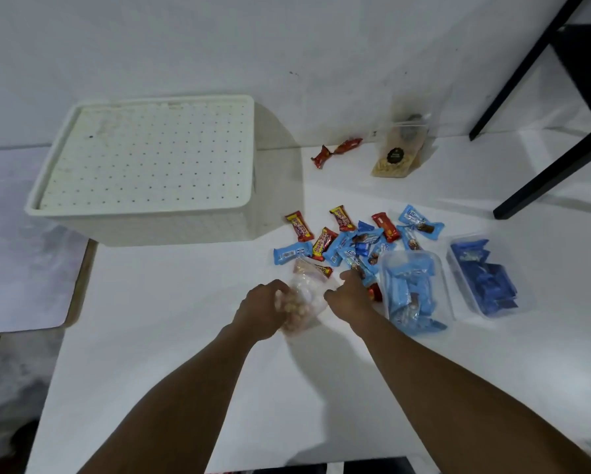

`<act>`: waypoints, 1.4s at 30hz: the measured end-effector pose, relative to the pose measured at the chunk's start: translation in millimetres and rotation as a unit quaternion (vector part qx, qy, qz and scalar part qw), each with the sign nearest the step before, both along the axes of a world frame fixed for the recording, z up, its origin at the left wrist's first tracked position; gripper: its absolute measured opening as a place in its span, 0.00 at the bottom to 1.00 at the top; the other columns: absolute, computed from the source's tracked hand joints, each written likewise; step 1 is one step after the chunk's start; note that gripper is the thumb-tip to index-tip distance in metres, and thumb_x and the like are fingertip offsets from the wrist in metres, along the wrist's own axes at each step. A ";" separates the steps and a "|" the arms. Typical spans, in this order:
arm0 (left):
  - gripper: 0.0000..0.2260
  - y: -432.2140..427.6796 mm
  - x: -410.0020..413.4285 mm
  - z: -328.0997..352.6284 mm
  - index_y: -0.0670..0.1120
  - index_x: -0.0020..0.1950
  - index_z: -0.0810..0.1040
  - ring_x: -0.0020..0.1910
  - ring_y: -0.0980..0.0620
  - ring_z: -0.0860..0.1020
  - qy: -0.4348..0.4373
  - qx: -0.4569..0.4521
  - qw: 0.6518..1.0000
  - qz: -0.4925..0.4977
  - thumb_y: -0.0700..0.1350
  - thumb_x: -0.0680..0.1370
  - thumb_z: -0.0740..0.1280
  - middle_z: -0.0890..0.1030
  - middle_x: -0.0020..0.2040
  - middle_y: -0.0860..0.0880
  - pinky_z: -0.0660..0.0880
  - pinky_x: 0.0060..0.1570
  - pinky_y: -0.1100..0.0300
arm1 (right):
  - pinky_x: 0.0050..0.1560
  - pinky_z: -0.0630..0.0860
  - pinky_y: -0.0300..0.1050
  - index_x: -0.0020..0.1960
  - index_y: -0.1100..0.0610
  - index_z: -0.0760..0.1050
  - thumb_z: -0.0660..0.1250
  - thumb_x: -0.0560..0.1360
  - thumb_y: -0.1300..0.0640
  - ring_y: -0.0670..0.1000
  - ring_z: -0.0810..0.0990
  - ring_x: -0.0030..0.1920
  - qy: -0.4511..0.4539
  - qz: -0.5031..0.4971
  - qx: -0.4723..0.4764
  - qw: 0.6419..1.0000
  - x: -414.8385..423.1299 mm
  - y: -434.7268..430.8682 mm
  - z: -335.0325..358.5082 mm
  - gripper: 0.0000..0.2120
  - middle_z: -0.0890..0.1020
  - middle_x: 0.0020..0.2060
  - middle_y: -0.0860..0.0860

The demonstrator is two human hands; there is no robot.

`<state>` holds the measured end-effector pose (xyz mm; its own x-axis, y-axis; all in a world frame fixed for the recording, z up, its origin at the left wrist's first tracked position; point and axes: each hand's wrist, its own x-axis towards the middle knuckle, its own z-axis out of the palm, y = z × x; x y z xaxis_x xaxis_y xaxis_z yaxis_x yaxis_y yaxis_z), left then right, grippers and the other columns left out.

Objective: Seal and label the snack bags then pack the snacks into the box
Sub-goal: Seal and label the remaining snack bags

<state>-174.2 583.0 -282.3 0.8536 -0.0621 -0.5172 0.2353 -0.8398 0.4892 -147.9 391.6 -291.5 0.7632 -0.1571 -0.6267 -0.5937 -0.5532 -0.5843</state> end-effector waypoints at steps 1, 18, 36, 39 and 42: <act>0.19 1.0 -0.9 -1.0 0.54 0.59 0.75 0.51 0.46 0.79 -0.008 -0.012 1.000 0.007 0.44 0.69 0.72 0.82 0.51 0.48 0.77 0.48 0.54 | 0.62 0.75 0.52 0.71 0.60 0.67 0.68 0.74 0.59 0.59 0.76 0.63 0.005 -0.009 0.014 1.000 1.1 -0.4 -0.4 0.26 0.76 0.63 0.58; 0.12 -21.4 82.2 114.1 0.50 0.46 0.84 0.50 0.53 0.83 -0.099 -0.269 0.954 0.092 0.56 0.71 0.77 0.86 0.47 0.53 0.76 0.50 0.59 | 0.34 0.79 0.46 0.46 0.60 0.75 0.66 0.75 0.71 0.56 0.83 0.36 -0.138 0.153 0.128 0.970 63.9 -40.7 146.0 0.07 0.83 0.41 0.63; 0.11 -65.0 135.9 246.7 0.50 0.34 0.79 0.43 0.49 0.84 -0.165 -0.430 0.883 0.083 0.46 0.76 0.74 0.85 0.49 0.39 0.75 0.41 0.56 | 0.43 0.75 0.49 0.45 0.57 0.79 0.73 0.75 0.52 0.52 0.83 0.39 -0.271 0.038 0.280 0.920 94.0 -95.2 272.4 0.08 0.85 0.39 0.56; 0.05 -66.9 135.4 252.4 0.46 0.43 0.82 0.45 0.48 0.86 -0.155 -0.454 0.872 0.092 0.47 0.76 0.74 0.86 0.48 0.42 0.78 0.40 0.59 | 0.40 0.76 0.45 0.43 0.56 0.80 0.72 0.76 0.52 0.49 0.84 0.39 -0.290 0.028 0.257 0.921 93.3 -90.0 269.5 0.07 0.85 0.37 0.53; 0.04 -64.8 133.6 255.3 0.46 0.44 0.82 0.46 0.47 0.87 -0.149 -0.465 0.868 0.089 0.45 0.77 0.73 0.87 0.44 0.46 0.78 0.35 0.63 | 0.35 0.75 0.40 0.44 0.57 0.79 0.71 0.77 0.53 0.46 0.83 0.36 -0.310 0.037 0.229 0.922 90.7 -84.4 269.2 0.08 0.85 0.34 0.51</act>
<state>-40.6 518.3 -27.1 0.9797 -0.1884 -0.0677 0.0667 -0.0116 0.9977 -57.1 307.1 -22.2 0.9951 0.0824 -0.0541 -0.0376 -0.1895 -0.9812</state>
